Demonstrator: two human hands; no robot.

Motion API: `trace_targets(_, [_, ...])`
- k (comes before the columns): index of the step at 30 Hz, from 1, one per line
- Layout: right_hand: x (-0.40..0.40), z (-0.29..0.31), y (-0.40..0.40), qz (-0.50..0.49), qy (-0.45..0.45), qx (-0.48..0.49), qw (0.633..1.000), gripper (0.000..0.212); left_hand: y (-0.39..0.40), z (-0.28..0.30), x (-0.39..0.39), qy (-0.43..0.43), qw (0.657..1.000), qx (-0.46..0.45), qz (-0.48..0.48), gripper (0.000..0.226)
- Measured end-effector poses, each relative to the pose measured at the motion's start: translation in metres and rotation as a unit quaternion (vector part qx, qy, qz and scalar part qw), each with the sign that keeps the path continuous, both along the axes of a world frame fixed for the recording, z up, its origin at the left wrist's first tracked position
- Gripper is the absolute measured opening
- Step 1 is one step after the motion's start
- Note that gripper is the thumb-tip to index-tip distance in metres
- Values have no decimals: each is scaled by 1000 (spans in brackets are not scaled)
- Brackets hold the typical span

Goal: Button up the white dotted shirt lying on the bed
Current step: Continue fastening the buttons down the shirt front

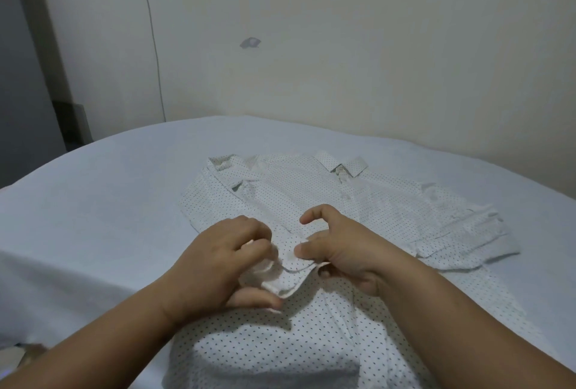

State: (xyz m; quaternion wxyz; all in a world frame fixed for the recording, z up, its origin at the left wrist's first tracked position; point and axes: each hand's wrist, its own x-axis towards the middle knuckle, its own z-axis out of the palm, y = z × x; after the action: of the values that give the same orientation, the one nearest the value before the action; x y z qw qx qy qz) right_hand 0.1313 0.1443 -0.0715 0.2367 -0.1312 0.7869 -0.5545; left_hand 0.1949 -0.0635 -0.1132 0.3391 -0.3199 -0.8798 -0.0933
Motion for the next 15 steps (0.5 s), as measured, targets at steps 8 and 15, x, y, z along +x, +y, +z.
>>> trace_targets(8, [6,-10,-1,35,266,261,927,25,9,-7,-20,-292,945,22,146,54])
trace_targets(15, [13,-45,-4,54,309,419,852,48,16,-17,-22,-388,898,-88,186,79])
